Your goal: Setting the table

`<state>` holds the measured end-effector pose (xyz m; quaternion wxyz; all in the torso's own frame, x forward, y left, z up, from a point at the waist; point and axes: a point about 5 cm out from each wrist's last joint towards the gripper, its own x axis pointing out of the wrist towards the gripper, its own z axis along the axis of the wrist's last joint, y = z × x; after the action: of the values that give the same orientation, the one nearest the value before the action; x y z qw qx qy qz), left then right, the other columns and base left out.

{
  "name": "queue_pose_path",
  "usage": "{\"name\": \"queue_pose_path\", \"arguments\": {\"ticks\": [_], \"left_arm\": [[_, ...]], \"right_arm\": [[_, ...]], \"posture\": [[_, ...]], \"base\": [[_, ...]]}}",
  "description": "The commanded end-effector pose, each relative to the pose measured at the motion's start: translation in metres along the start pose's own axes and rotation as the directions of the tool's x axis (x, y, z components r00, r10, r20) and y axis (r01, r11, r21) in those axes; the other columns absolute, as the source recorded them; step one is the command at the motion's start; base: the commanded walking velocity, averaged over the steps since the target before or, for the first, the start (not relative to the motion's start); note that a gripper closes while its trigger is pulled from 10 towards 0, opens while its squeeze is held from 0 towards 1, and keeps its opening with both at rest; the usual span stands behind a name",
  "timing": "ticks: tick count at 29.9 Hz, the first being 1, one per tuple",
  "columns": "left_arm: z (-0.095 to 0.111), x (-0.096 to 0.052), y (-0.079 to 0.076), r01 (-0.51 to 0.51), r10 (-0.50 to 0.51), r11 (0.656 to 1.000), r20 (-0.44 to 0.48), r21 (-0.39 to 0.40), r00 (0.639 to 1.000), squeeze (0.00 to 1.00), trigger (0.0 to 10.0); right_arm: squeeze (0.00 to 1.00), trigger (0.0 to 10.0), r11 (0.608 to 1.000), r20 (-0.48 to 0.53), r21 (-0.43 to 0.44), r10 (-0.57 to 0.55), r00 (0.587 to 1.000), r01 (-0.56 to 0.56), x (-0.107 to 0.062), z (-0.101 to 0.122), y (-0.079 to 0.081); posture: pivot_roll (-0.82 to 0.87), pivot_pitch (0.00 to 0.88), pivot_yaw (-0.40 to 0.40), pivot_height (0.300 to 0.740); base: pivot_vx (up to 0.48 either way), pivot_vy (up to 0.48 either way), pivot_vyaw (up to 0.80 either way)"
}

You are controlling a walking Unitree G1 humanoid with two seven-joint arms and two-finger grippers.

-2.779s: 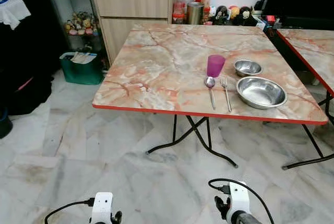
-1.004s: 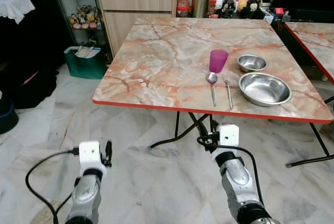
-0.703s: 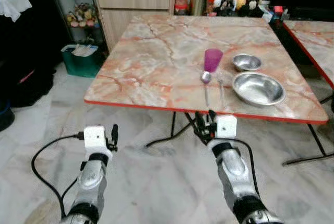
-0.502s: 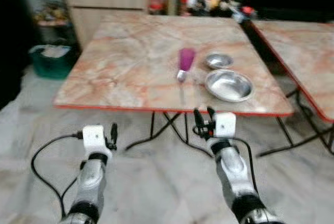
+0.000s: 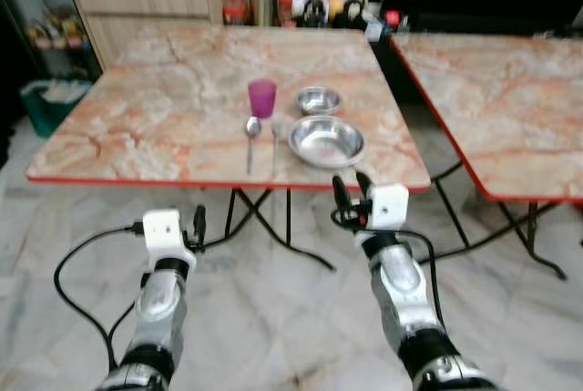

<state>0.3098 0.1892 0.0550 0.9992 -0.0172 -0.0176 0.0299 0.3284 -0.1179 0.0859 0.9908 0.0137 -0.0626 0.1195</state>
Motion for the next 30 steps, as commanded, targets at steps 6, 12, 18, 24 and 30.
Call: {"name": "queue_pose_path", "arguments": {"ticks": [6, 12, 18, 24, 30], "left_arm": [[-0.019, -0.015, 0.011, -0.034, 0.034, 0.999, -0.089, 0.000, 0.995, 0.00, 10.0], [-0.010, -0.006, 0.008, -0.030, 0.029, 0.999, -0.052, -0.010, 0.998, 0.00, 10.0], [-0.002, 0.001, -0.004, 0.000, -0.001, 1.000, -0.022, -0.031, 1.000, 0.00, 10.0], [-0.001, 0.003, -0.009, 0.025, -0.025, 0.999, -0.014, -0.037, 1.000, 0.00, 10.0], [0.012, 0.011, -0.013, 0.039, -0.036, 0.996, 0.044, -0.085, 0.998, 0.00, 10.0]], "right_arm": [[0.00, 10.0, 0.999, -0.034, 0.012, -0.040, 0.999, 0.041, -0.006, -0.007, -0.008], [0.00, 10.0, 0.996, -0.118, 0.049, -0.064, 0.991, 0.071, -0.012, -0.021, -0.013], [0.00, 10.0, 0.983, -0.474, 0.065, -0.121, 0.872, 0.172, -0.066, -0.083, -0.031], [0.00, 10.0, 0.977, -0.676, -0.007, -0.162, 0.718, 0.214, -0.120, -0.117, -0.045], [0.00, 10.0, 0.961, -0.840, -0.081, -0.209, 0.500, 0.265, -0.179, -0.143, -0.049]], "posture": [[0.08, 0.000, -0.004, 0.740], [0.08, 0.000, -0.009, 0.740], [0.08, 0.000, -0.005, 0.740], [0.08, 0.000, 0.000, 0.740], [0.08, 0.000, 0.001, 0.740]], "base": [[0.000, 0.000, 0.00], [0.000, 0.000, 0.00], [0.000, 0.000, 0.00], [0.000, 0.000, 0.00], [0.050, 0.000, 0.00]]}}
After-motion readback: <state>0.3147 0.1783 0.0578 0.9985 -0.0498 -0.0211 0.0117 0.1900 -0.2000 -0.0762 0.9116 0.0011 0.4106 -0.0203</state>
